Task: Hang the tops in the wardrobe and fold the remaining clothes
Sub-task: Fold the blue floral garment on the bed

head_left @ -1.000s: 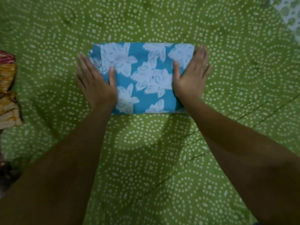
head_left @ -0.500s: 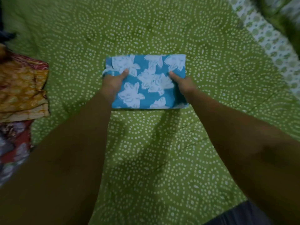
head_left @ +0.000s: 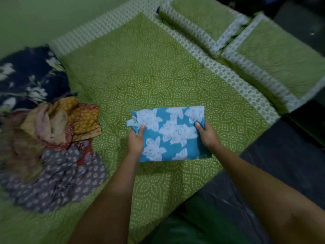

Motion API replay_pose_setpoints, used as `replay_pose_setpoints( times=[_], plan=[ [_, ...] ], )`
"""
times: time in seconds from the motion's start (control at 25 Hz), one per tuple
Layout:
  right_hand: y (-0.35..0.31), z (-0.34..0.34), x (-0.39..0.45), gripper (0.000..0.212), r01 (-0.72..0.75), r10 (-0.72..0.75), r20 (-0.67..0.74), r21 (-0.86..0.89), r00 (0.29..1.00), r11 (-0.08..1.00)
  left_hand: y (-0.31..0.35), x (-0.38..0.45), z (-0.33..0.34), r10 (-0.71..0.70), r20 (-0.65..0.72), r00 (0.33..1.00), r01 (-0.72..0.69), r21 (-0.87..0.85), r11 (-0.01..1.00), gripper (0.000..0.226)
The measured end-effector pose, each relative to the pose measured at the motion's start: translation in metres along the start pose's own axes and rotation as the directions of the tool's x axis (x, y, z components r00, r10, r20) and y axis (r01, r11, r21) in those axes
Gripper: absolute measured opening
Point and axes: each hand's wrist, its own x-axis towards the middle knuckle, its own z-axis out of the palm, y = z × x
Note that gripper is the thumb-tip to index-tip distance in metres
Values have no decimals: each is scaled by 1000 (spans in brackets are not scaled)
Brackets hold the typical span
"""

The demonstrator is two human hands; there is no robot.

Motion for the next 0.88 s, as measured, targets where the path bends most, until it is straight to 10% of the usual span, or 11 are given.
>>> replay_pose_setpoints(
  times=[0.44, 0.88],
  plan=[
    [-38, -157, -118, 26, 92, -43, -292, 156, 956, 983, 124, -92, 47, 39, 397, 917, 9, -120, 993, 27],
    [16, -464, -129, 13, 278, 64, -659, 401, 750, 873, 296, -185, 365, 107, 761, 640, -44, -103, 994, 40]
  ],
)
